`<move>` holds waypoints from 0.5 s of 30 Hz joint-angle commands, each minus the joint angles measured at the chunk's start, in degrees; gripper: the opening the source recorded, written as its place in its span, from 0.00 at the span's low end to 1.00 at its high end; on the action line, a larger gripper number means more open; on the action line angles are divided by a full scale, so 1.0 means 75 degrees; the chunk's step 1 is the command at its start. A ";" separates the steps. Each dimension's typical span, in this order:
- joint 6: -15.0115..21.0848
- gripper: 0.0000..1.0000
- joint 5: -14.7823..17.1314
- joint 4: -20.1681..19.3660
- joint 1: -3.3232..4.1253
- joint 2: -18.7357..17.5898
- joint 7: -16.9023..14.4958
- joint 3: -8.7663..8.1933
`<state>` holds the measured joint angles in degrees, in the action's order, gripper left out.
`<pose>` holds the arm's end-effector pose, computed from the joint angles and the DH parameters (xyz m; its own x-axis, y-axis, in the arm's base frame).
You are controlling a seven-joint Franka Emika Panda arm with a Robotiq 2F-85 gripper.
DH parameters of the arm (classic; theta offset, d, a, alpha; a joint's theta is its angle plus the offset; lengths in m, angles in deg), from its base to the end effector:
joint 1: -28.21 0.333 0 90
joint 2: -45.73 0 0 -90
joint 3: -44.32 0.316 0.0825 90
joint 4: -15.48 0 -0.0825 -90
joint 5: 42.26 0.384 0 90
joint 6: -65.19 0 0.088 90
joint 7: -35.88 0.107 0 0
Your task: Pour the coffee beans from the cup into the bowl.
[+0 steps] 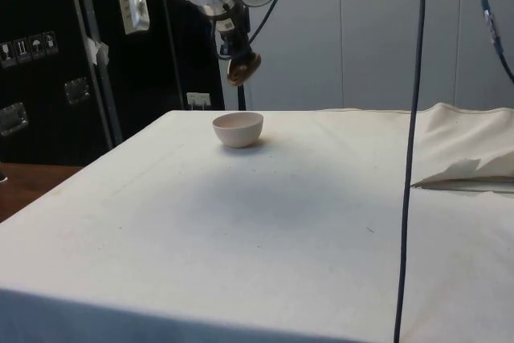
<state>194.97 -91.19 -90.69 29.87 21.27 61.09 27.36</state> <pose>0.6197 -0.1759 0.3107 0.9944 -0.0732 0.0762 -0.1056 -0.7176 0.6884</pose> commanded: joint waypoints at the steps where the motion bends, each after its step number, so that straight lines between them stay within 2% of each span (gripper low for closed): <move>1: -0.0023 0.00 -0.0076 0.0053 0.0046 -0.0061 0.0092 -0.0015; 6: -0.0115 0.00 -0.0328 0.0115 0.0115 -0.0191 0.0390 0.0023; 7: -0.0061 0.00 -0.0237 0.0092 0.0061 -0.0168 0.0313 0.0046; 8: -0.0130 0.00 -0.0382 0.0115 0.0122 -0.0199 0.0443 0.0031; 15: -0.0298 0.00 -0.0817 0.0107 0.0160 -0.0283 0.0833 0.0092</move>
<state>193.19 -96.29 -90.00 30.67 19.38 66.54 28.28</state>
